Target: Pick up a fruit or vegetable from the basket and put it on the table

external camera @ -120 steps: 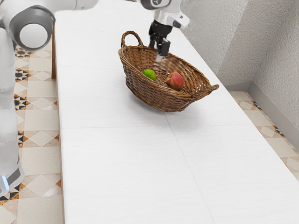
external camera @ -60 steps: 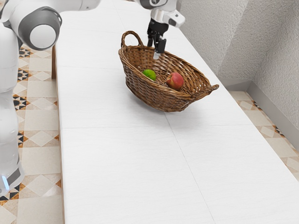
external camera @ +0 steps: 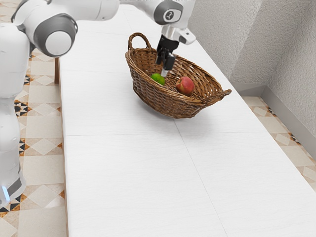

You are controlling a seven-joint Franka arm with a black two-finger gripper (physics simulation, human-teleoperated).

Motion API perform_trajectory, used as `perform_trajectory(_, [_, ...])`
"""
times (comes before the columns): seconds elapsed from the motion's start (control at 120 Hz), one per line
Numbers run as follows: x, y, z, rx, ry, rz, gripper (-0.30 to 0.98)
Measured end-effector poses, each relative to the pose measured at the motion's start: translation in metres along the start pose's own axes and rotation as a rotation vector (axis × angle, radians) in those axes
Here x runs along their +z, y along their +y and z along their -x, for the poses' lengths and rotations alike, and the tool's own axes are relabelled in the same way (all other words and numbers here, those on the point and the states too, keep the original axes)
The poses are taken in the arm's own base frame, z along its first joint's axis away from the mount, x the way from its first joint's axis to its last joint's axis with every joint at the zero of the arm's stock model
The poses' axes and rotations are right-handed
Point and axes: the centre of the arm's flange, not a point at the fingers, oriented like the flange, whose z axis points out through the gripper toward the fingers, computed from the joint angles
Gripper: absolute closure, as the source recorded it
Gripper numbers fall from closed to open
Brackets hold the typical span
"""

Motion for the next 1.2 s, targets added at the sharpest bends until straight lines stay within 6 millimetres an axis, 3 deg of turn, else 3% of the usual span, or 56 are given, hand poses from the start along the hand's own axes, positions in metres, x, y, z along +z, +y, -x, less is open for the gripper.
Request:
perform_trajectory(0.283, [0.004,0.005,-0.001,0.025,-0.003,0.015,0.00])
perform_trajectory(0.483, [-0.002,0.007,0.009,0.031,0.001,0.018,0.00])
perform_trajectory(1.2, [0.030,0.009,0.007,0.047,-0.024,0.041,0.00])
